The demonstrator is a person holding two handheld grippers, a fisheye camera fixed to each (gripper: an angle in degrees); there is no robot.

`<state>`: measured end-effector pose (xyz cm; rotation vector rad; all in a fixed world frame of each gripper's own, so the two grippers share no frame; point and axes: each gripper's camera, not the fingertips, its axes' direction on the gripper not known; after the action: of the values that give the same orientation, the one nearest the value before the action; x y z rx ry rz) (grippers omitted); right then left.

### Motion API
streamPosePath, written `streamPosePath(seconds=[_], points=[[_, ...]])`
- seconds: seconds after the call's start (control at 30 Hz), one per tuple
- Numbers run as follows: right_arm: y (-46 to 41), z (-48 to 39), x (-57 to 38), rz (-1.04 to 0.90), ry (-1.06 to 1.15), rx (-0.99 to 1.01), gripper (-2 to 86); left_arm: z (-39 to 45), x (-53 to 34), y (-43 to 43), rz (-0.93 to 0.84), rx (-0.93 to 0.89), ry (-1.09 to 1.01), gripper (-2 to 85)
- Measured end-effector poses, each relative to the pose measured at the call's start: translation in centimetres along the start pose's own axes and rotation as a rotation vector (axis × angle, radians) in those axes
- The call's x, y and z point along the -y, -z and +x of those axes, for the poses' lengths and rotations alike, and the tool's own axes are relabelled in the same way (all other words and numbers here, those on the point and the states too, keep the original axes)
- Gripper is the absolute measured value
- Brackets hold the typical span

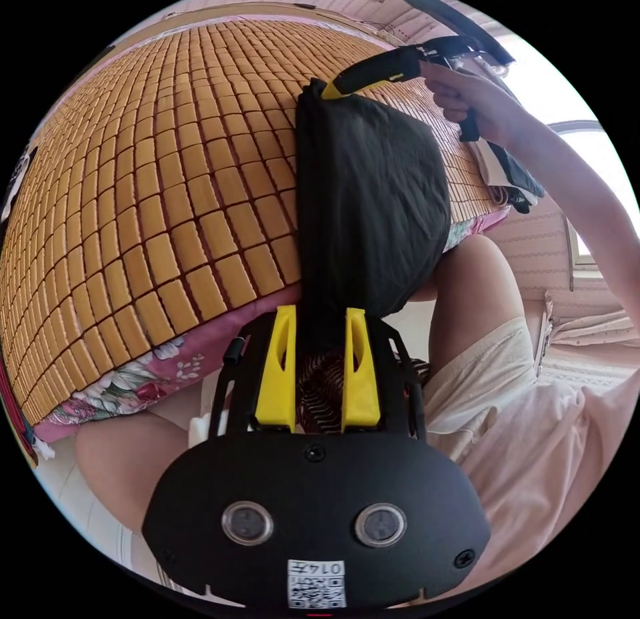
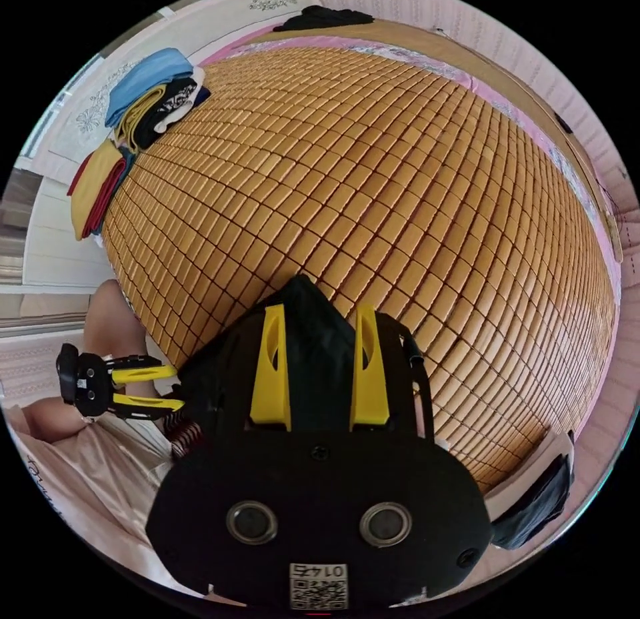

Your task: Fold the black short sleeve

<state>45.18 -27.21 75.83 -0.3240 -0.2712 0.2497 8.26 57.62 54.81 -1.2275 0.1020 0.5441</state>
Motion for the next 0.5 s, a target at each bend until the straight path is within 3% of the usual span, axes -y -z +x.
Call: streamPosePath(seconds=[0.13,0.2,0.3,0.5], points=[[-1.2,-1.4,-0.1,-0.065,0.075,-0.05,13.8,0.9,0.9,-1.4,-0.032,0.011,-0.031,1.7],[-1.1,-1.6,-0.6,-0.08,0.108,-0.062,12.6,1.3,1.2,-2.1,-0.047,0.014,-0.052,0.3],[-0.7,-2.3,-2.4,-0.097,0.207,-0.036,2.2,2.0,1.6,-1.9,-0.045,0.024,-0.06,-0.6],[0.6,-2.0,-7.5,-0.036,0.187,-0.011,0.2,3.7,0.8,-0.6,-0.002,0.04,-0.097,-1.0]])
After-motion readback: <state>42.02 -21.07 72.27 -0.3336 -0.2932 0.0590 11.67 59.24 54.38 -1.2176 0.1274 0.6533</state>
